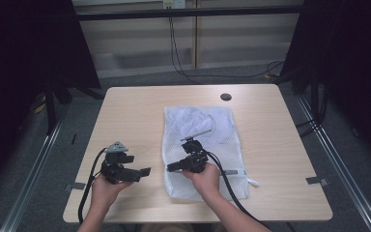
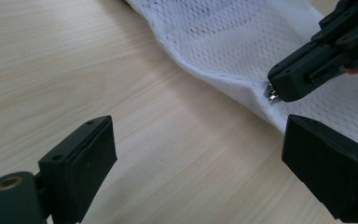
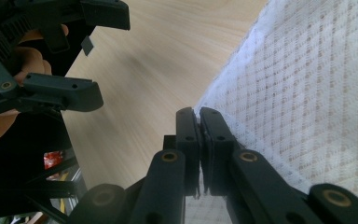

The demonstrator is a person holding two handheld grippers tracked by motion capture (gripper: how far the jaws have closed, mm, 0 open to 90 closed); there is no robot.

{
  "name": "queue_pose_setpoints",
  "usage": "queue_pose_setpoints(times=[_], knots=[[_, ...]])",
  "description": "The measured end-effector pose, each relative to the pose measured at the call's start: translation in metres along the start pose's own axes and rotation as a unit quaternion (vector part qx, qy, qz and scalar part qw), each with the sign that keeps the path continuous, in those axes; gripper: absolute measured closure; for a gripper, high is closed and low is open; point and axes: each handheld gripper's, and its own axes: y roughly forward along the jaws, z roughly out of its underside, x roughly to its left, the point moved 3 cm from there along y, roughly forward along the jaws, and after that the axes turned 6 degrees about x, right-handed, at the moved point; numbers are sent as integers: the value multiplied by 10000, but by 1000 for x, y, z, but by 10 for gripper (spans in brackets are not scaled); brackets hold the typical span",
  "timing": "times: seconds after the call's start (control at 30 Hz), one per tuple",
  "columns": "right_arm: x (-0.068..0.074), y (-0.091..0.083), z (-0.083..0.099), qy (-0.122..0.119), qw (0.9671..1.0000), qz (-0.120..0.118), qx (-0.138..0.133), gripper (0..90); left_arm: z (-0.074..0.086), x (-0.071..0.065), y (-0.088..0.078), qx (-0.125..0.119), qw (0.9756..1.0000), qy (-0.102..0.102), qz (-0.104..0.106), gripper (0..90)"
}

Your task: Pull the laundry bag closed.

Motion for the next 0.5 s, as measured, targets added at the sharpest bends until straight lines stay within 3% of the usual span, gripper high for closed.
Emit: queue_pose_setpoints(times=[0.13, 0.5], knots=[[0, -2, 0, 12, 10000, 3, -16, 870, -2, -7, 6, 11, 9997, -28, 228, 115], [1, -7, 0, -50, 9999, -8, -86, 870, -7, -20, 17, 89, 9989, 1, 451, 103]])
